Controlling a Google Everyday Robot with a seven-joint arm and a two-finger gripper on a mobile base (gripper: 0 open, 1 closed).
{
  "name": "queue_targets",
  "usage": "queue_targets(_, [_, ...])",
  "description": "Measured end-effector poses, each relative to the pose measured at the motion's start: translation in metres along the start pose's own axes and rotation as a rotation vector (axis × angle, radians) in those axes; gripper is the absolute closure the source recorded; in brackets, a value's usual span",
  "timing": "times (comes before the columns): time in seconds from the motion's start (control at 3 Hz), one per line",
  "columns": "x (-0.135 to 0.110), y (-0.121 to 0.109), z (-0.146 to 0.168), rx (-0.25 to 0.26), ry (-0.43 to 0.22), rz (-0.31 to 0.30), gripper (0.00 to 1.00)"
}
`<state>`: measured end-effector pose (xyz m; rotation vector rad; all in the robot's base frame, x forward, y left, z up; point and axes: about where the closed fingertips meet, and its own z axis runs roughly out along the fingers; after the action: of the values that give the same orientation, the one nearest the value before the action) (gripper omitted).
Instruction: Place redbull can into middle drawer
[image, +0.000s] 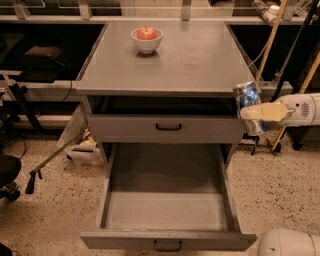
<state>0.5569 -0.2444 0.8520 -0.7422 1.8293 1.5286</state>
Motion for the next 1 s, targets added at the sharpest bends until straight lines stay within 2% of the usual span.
queue_targets(0.33, [0.031, -0.004, 0.02, 0.046, 0.14, 0.05, 1.0])
queue_targets(0.67, [0.099, -0.039, 0.021, 0.268, 0.256, 0.098, 1.0])
queue_targets(1.0, [0.118, -0.045, 0.017, 0.409, 0.317, 0.053, 1.0])
